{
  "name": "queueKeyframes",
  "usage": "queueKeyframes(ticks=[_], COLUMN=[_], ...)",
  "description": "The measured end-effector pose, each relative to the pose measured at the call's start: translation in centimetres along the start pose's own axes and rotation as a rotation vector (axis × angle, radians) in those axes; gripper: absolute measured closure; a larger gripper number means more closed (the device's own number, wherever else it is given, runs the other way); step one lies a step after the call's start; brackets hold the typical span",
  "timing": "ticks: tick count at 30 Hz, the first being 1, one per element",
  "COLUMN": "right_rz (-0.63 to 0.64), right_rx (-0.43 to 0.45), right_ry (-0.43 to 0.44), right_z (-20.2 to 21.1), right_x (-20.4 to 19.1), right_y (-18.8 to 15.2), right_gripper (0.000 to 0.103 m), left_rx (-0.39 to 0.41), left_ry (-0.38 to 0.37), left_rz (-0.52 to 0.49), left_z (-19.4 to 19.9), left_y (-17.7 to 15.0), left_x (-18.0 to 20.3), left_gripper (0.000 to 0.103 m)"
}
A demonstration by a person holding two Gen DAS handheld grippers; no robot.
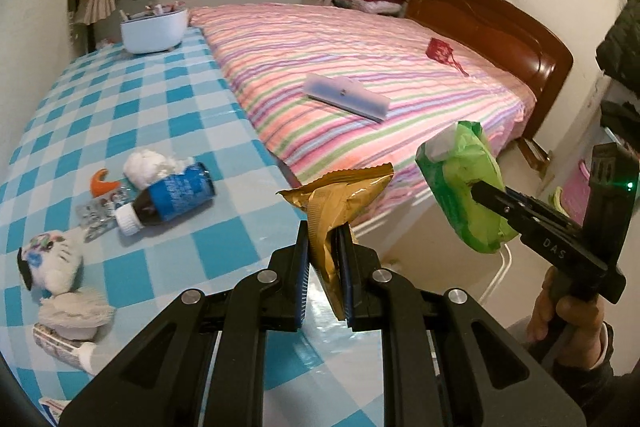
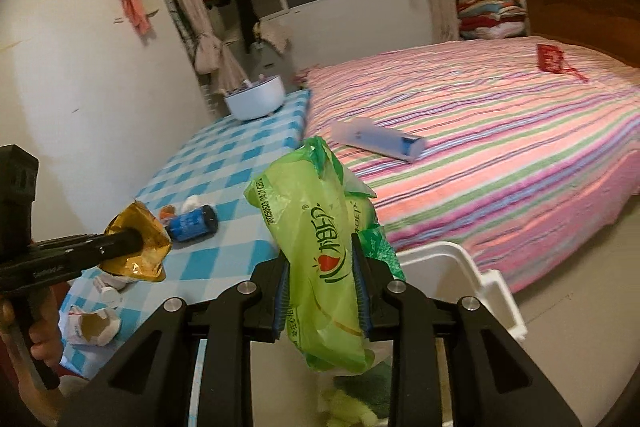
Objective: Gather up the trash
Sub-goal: 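Carry both items to the white bin and open both grippers to drop them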
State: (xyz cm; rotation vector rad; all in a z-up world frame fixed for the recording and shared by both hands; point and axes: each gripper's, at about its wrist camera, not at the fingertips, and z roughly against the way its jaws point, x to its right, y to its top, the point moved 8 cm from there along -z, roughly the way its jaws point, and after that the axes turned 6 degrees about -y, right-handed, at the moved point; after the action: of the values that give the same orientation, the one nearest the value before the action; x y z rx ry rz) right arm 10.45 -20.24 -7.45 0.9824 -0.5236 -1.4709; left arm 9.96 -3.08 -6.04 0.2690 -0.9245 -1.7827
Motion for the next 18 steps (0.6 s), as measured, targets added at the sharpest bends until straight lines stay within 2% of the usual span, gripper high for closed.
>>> queueKeyframes(ticks=[3, 5, 8, 18], right_rz=[-0.006, -0.010, -0.007, -0.124], right_rx=[-0.005, -0.001, 0.024, 0.141], right_ry=[-0.006, -0.009, -0.026, -0.042], right_z=[0.1, 0.3, 0.8, 3.1], right_x=[0.4, 0.5, 0.8, 3.7], right_y=[-0.3, -0.4, -0.1, 1.6], right_gripper=[0.069, 0.060, 0.053, 0.051], left_rx=[-0.012, -0.019, -0.025, -0.046], left_ry=[-0.012, -0.016, -0.018, -0.081], left_rz=[-0.007, -0.011, -0.016, -0.021], left_z=[-0.7, -1.0, -1.4, -2.6], left_y=[-0.1, -0.1, -0.2, -0.3], left_x=[0.7, 1.1, 1.5, 3.9], left_gripper=[0.090, 0.090, 0.090, 0.090])
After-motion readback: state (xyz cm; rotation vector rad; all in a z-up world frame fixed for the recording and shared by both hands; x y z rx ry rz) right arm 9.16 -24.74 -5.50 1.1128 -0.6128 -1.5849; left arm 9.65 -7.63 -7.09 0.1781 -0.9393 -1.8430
